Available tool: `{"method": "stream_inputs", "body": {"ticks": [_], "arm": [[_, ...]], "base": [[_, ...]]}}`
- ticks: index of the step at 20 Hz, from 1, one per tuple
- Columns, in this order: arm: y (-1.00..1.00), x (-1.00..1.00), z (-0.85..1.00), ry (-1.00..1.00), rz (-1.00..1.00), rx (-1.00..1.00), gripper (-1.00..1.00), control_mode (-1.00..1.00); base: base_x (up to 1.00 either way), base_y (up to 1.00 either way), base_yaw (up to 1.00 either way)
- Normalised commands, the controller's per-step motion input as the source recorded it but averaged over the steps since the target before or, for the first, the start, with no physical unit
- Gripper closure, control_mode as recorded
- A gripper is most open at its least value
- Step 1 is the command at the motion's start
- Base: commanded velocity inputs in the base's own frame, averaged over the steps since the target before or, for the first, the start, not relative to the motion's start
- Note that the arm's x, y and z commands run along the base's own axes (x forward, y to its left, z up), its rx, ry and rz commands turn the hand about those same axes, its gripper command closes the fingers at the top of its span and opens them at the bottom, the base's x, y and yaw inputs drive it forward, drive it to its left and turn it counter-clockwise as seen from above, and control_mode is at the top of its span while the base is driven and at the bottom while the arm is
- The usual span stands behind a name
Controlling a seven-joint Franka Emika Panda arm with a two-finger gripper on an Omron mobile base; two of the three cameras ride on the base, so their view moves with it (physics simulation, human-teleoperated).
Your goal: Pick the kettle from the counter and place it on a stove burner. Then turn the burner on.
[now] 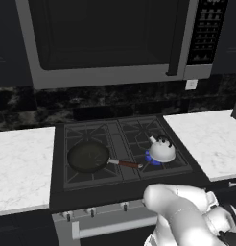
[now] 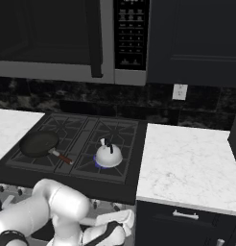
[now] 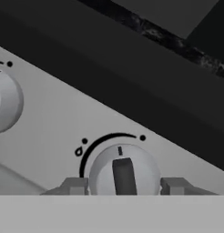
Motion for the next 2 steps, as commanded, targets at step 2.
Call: {"method": "stream_inputs", "body": {"ticks": [2], "arm": [[0.0, 0.0, -0.02, 0.0, 0.02, -0.39, 1.0, -1.0]], "base": [[0.0, 0.0, 0.0]]}}
